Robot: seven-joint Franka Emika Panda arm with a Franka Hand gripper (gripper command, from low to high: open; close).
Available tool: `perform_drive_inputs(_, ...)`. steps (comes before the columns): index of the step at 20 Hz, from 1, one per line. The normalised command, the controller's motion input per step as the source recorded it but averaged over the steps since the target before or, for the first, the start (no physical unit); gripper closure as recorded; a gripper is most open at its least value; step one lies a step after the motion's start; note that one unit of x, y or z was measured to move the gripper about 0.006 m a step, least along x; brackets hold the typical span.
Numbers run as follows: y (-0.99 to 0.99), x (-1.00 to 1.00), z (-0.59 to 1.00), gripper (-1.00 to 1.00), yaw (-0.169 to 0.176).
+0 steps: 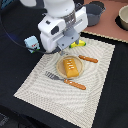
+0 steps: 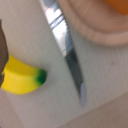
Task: Interact with the objects in diverse but meaningful ways.
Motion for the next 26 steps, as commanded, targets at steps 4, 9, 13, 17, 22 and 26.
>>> perform_drive_inputs(4, 0.75, 0.4, 0.35, -1.0, 0.098)
perform_drive_inputs(9, 0.21, 0.35, -0.02, -1.0, 0.155)
perform_drive_inputs(13, 0.0, 0.41, -0.07, -1.0, 0.189)
perform_drive_inputs(17, 0.0, 0.38, -0.01, -1.0, 0.158)
perform_drive_inputs(22, 0.06, 0.35, -0.01, -1.0, 0.153)
perform_drive_inputs(26, 0.06, 0.36, -0.01, -1.0, 0.097)
